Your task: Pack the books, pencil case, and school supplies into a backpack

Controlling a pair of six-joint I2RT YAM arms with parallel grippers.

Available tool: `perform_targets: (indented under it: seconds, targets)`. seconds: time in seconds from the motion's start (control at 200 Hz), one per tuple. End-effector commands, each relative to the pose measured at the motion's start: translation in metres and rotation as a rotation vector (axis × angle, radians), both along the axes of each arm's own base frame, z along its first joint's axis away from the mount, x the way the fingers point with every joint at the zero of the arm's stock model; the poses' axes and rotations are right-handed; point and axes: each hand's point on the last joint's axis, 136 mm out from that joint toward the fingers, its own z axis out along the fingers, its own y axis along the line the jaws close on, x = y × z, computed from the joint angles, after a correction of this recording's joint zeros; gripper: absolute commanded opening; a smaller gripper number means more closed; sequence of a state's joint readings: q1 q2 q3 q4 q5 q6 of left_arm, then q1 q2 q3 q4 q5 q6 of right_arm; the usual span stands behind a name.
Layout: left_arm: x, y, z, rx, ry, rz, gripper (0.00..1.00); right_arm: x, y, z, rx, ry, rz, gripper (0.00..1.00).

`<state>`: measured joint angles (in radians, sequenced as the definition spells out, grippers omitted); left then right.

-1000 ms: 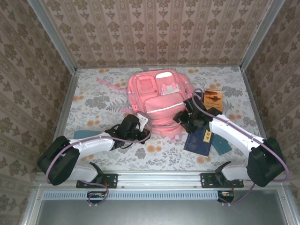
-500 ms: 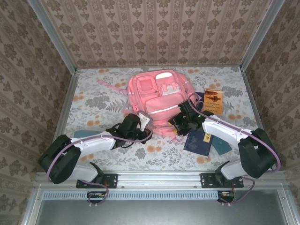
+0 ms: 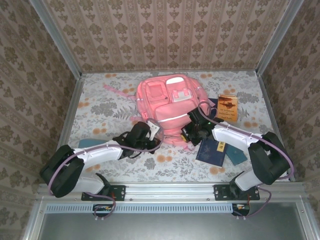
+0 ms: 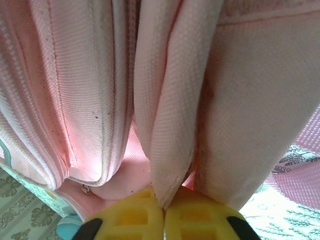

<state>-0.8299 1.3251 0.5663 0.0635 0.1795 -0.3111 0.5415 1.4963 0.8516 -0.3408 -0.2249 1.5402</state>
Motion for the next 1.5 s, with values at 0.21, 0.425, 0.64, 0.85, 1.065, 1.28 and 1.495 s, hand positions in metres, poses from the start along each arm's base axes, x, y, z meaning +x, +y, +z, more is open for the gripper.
perform_targets:
  seconds: [0.21, 0.425, 0.64, 0.85, 1.065, 1.28, 1.495]
  targets:
    - [0.025, 0.058, -0.002, 0.164, -0.065, 0.219, 0.00, 0.006, -0.035, 0.008, -0.137, -0.054, -0.044, 0.00]
    - [0.011, 0.012, 0.021, -0.097, 0.044, 0.097, 0.22, 0.014, -0.016, 0.021, -0.079, -0.097, 0.024, 0.00]
    - [0.007, -0.026, 0.030, -0.246, 0.113, 0.044, 0.49, 0.016, -0.012, 0.026, -0.067, -0.112, 0.040, 0.00]
    - [0.002, -0.053, 0.012, -0.212, 0.158, -0.028, 0.51, 0.016, -0.010, 0.026, -0.058, -0.111, 0.047, 0.00]
    - [0.013, -0.061, 0.009, -0.230, 0.120, -0.018, 0.47, 0.016, -0.010, 0.026, -0.058, -0.108, 0.048, 0.00]
    - [0.018, -0.067, 0.000, -0.220, 0.127, -0.020, 0.37, 0.016, -0.010, 0.026, -0.058, -0.110, 0.046, 0.00]
    - [0.023, -0.056, -0.006, -0.186, 0.104, 0.020, 0.15, 0.015, -0.015, 0.025, -0.080, -0.107, 0.039, 0.00]
